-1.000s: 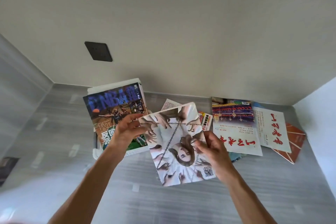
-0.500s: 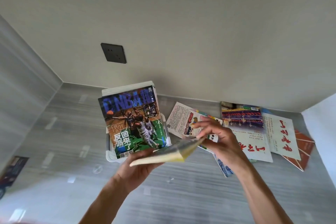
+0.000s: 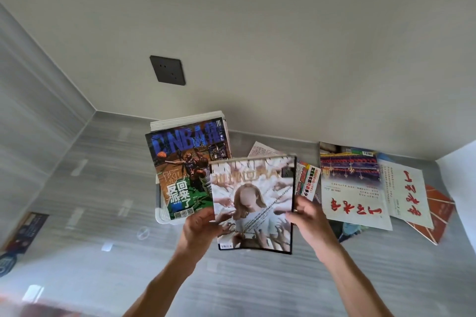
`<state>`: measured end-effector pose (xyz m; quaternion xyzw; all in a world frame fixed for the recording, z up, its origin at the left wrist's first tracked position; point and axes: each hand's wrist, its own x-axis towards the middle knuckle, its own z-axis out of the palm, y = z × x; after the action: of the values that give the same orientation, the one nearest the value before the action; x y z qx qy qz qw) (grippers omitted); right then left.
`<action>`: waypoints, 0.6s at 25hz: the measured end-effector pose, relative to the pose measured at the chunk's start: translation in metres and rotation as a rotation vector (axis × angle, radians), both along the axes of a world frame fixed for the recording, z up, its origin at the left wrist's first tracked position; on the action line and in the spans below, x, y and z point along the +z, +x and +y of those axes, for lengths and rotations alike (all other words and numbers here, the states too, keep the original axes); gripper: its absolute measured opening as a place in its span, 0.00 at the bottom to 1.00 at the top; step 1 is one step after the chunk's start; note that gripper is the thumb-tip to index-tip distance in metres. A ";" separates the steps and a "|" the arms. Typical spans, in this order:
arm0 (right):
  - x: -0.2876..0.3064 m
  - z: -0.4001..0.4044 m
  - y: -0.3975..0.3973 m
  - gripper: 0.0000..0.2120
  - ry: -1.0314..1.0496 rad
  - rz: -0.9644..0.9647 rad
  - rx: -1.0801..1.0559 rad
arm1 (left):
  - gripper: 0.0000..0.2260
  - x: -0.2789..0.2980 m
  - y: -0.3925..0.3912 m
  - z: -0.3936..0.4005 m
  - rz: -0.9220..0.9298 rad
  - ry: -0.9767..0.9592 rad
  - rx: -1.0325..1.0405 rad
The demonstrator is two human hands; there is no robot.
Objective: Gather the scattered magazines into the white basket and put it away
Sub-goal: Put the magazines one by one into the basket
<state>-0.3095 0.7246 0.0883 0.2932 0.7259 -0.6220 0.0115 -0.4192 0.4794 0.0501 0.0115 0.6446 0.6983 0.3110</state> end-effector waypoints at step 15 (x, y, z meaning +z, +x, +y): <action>0.039 -0.068 -0.122 0.05 0.165 0.224 -0.028 | 0.08 0.057 -0.092 -0.067 0.536 -0.296 0.179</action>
<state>-0.4316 0.6563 0.1272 0.2320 0.7671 -0.5892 -0.1028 -0.5109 0.4127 0.1068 0.0931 0.7966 0.5936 0.0658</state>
